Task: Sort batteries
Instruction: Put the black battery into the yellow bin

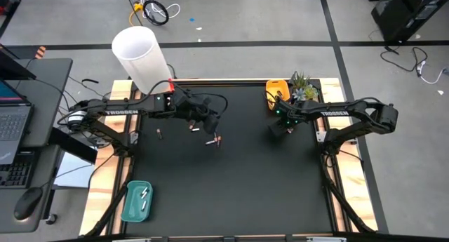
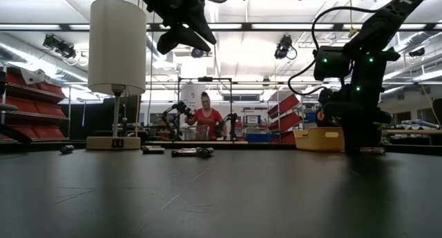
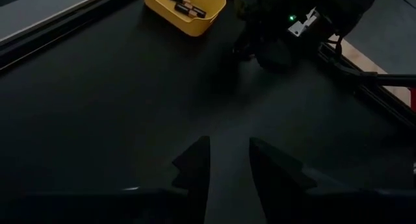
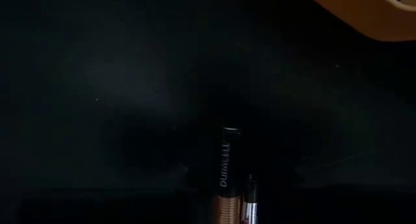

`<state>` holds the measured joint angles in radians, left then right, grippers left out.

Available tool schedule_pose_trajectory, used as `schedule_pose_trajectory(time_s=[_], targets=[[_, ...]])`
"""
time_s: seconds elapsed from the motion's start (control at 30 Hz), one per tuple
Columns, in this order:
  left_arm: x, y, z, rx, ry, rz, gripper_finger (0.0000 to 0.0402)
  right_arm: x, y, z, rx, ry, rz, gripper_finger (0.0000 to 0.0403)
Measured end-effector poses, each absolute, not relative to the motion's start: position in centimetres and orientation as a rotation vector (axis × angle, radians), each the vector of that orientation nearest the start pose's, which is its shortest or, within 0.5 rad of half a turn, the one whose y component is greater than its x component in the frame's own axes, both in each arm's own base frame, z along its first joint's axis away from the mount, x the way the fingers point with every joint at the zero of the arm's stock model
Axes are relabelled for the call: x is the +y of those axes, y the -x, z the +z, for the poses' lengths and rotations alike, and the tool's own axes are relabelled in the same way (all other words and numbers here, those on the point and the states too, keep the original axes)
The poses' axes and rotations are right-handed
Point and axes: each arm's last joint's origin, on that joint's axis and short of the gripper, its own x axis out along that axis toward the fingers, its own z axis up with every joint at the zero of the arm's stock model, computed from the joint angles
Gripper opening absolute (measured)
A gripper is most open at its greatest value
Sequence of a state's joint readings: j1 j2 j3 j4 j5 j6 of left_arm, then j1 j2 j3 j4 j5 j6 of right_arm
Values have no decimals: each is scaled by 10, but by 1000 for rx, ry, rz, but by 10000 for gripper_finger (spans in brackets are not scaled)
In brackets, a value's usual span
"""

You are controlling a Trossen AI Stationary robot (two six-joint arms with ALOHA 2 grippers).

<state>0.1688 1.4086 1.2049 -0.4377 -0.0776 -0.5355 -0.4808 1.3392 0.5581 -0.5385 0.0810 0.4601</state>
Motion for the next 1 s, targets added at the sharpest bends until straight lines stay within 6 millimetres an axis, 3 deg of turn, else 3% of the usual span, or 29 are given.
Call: schedule_pose_trajectory(time_s=[0.17,0.53,0.8,1.0], targets=[[54,-302,315,562,552,406,121,-94,-176,137,1187,-655,-771,21],[54,-302,316,552,559,437,121,-93,-190,148,1152,-689,-682,1],[54,-302,316,552,559,440,121,-106,-217,193,949,-669,-616,2],[54,-302,315,553,559,439,121,-129,-218,231,817,-679,-574,0]])
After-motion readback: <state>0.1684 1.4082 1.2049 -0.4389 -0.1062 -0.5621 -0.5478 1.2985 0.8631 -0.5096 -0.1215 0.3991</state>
